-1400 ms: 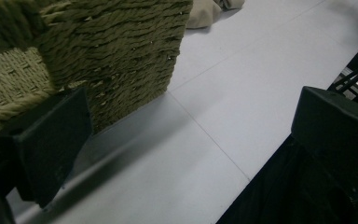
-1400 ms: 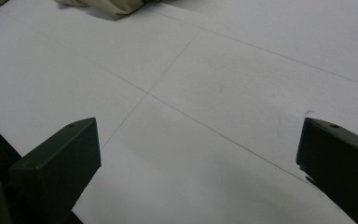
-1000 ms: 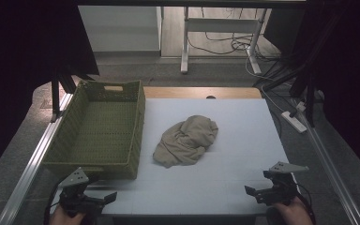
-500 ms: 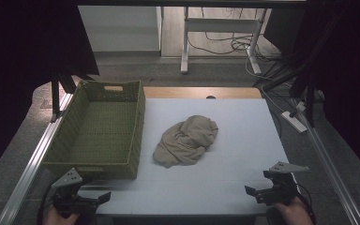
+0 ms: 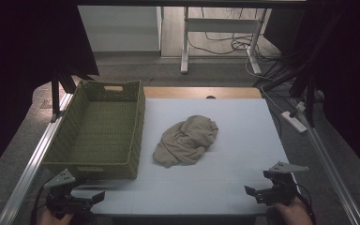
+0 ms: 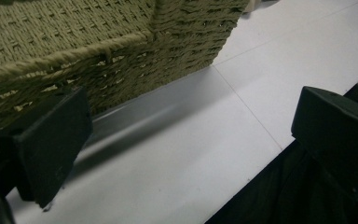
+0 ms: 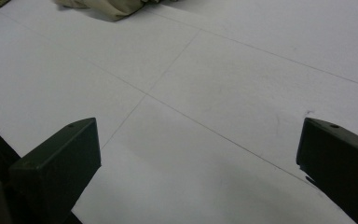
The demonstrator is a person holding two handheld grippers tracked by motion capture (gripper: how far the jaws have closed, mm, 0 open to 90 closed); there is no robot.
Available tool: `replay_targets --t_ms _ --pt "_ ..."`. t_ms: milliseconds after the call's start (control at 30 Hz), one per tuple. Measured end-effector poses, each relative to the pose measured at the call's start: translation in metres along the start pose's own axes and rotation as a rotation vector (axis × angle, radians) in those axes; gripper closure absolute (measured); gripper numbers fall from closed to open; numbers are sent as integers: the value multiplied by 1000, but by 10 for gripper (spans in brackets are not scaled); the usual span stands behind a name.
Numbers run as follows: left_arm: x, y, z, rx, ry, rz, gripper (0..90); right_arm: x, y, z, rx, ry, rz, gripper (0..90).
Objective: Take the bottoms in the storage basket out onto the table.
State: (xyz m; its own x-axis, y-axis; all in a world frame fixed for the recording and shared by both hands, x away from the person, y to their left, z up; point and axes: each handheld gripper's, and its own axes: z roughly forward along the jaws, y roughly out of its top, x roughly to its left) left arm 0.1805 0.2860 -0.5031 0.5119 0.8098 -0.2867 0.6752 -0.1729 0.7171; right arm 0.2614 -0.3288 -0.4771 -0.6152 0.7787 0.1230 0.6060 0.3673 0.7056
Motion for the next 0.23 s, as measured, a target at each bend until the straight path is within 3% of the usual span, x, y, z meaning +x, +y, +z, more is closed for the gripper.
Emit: replay_targets --t_ms 233 --pt "2 -1 -1 4 -1 -14 0 0 0 0 4 -2 -3 1"
